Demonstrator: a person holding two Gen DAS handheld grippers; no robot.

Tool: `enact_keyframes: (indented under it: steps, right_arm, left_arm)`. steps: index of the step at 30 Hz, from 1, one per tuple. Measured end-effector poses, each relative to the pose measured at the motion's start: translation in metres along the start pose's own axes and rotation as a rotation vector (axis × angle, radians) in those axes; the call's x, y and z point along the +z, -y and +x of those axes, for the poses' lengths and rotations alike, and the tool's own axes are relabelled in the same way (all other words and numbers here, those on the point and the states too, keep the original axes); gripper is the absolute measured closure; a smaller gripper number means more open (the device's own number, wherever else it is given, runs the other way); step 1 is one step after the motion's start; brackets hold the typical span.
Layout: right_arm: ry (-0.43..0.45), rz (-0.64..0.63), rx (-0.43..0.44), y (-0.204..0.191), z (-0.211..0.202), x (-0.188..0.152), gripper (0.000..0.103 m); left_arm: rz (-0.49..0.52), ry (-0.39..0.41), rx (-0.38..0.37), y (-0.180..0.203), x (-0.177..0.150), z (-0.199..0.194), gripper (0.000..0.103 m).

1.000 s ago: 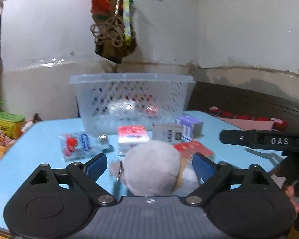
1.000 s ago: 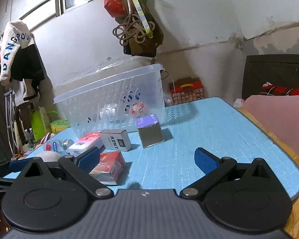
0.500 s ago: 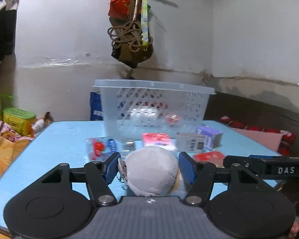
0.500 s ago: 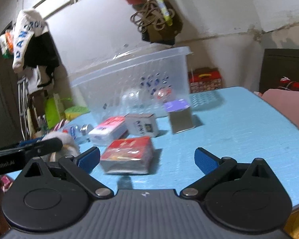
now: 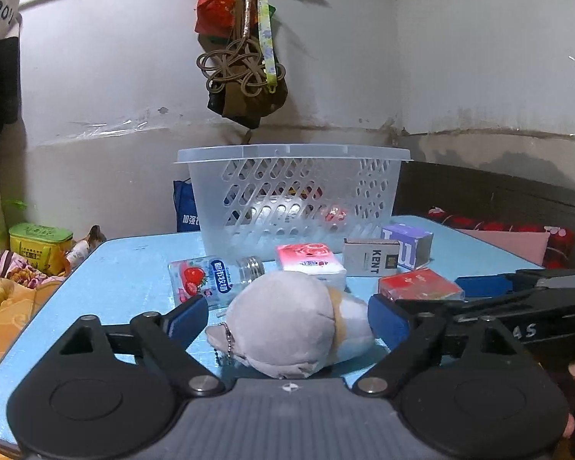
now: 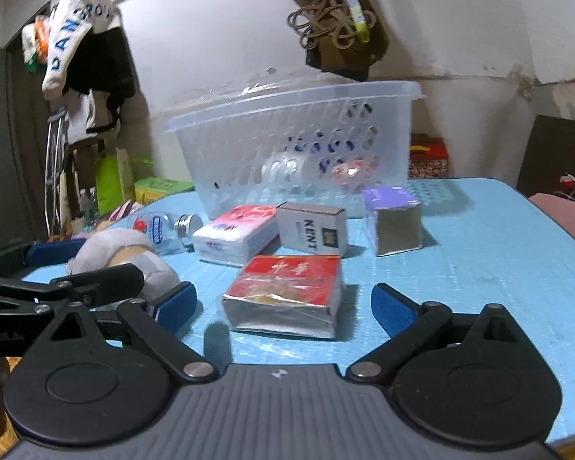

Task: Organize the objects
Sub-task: 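Grasp the grey-white plush ball with the left gripper while the right grasps the red cigarette pack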

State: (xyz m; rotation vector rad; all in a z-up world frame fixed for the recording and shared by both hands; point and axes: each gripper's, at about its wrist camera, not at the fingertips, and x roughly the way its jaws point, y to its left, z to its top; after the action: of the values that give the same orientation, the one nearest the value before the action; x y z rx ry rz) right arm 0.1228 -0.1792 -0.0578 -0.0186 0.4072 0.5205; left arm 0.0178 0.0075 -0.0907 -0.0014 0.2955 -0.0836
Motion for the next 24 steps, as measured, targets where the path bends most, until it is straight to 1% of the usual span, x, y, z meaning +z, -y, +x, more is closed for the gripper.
enact_keyframes:
  steps: [1, 3, 4, 5, 7, 8, 9, 10, 14, 18, 22, 24]
  right_arm:
    - [0.002, -0.015, -0.007, -0.002, 0.001, 0.0, 0.007]
    - [0.006, -0.032, -0.011, -0.004, 0.001, 0.0, 0.02]
    - [0.009, -0.035, -0.006, -0.003, 0.0, -0.001, 0.031]
    - [0.012, -0.031, -0.002, -0.001, -0.002, -0.001, 0.033]
    - [0.02, -0.011, -0.012, 0.005, -0.005, 0.0, 0.033]
    - [0.023, -0.001, -0.01, 0.009, -0.008, 0.0, 0.033]
    - [0.03, 0.007, -0.009, 0.011, -0.011, 0.0, 0.033]
    - [0.039, 0.012, -0.011, 0.014, -0.014, 0.001, 0.033]
    - [0.061, 0.026, -0.021, 0.021, -0.022, 0.003, 0.033]
    - [0.071, 0.041, -0.019, 0.025, -0.025, 0.003, 0.033]
    - [0.066, 0.074, 0.005, 0.032, -0.026, 0.003, 0.033]
    - [0.069, 0.105, 0.045, 0.035, -0.032, 0.006, 0.033]
  left_arm:
    - [0.008, -0.005, -0.001, 0.0, -0.001, 0.001, 0.007]
    - [0.021, -0.02, -0.011, 0.003, -0.002, 0.005, 0.005]
    - [0.02, -0.027, -0.018, 0.004, -0.003, 0.007, 0.005]
    - [0.02, -0.036, -0.024, 0.007, -0.002, 0.01, 0.005]
    - [0.03, -0.052, -0.027, 0.011, -0.003, 0.016, 0.005]
    - [0.035, -0.058, -0.016, 0.013, -0.003, 0.019, 0.006]
    - [0.037, -0.057, -0.008, 0.014, -0.005, 0.02, 0.01]
    - [0.035, -0.053, -0.013, 0.014, -0.006, 0.019, 0.012]
    - [0.01, -0.01, -0.009, 0.012, -0.007, 0.011, 0.013]
    - [-0.001, 0.015, -0.008, 0.008, 0.0, 0.004, 0.014]
    - [-0.007, 0.012, -0.006, 0.004, 0.002, 0.003, 0.014]
    - [-0.015, 0.013, -0.005, 0.003, 0.004, 0.003, 0.014]
